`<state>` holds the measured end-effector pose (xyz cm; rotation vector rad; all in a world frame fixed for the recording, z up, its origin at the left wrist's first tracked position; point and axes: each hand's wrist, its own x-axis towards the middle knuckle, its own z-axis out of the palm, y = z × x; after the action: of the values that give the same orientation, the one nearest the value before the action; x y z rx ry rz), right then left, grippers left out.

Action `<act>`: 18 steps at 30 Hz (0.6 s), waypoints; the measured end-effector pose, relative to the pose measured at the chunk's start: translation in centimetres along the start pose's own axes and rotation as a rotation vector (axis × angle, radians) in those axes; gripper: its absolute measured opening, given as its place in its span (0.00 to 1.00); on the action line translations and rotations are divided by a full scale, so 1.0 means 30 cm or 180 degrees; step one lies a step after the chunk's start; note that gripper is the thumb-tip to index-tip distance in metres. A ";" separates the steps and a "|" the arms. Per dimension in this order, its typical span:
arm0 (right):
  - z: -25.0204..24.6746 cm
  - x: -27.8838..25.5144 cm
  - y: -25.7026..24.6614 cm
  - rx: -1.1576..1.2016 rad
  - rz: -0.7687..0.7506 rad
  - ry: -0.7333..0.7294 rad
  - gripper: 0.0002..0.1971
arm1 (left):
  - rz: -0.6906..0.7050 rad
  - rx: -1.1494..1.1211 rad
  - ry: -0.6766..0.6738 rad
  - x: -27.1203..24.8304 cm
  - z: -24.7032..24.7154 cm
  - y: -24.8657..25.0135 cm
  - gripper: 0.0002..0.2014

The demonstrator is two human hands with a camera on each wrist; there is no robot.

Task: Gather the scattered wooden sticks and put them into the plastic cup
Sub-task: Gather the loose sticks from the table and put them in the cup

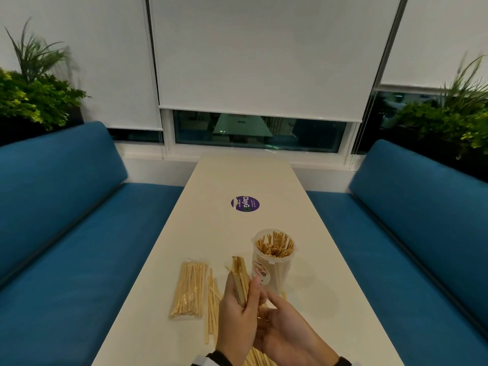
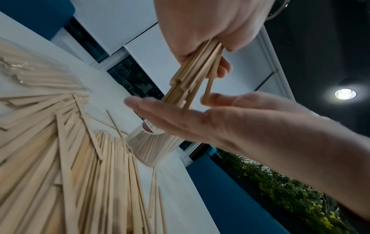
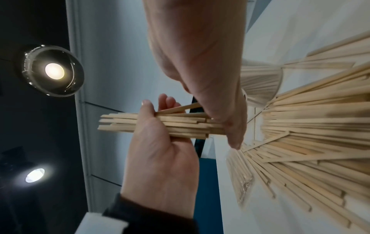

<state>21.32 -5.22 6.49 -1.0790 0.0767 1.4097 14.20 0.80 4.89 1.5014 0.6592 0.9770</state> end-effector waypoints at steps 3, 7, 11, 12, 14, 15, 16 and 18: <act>0.015 -0.009 -0.002 0.0181 -0.0029 -0.0288 0.27 | -0.0077 0.0026 -0.0058 -0.003 -0.004 0.000 0.02; 0.000 -0.014 -0.009 -0.0263 -0.0072 -0.0313 0.30 | -0.0222 -0.0062 -0.0077 -0.008 -0.010 -0.003 0.03; -0.008 -0.036 -0.032 -0.1977 -0.1235 -0.0259 0.38 | -0.0358 -0.0080 -0.0431 -0.018 -0.014 -0.011 0.06; -0.001 -0.045 -0.043 -0.2295 -0.1457 -0.0254 0.36 | -0.0418 -0.0026 -0.0645 -0.019 -0.010 -0.012 0.06; 0.017 -0.059 -0.070 -0.2635 -0.1644 -0.0209 0.28 | -0.0514 0.0340 -0.1097 -0.019 0.005 -0.005 0.09; 0.023 -0.062 -0.078 -0.2685 -0.1716 -0.0180 0.25 | -0.0576 0.0544 -0.1251 -0.017 0.010 0.002 0.11; 0.027 -0.063 -0.079 -0.2663 -0.1797 -0.0137 0.23 | -0.0665 0.0669 -0.1360 -0.015 0.010 0.007 0.14; 0.047 -0.075 -0.073 -0.2558 -0.1972 -0.0007 0.19 | -0.0867 0.0578 -0.1577 -0.002 0.001 0.012 0.16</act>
<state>21.80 -5.55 9.88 -1.5698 -0.8232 0.8617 14.15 0.69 5.23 1.6776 0.5790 0.3218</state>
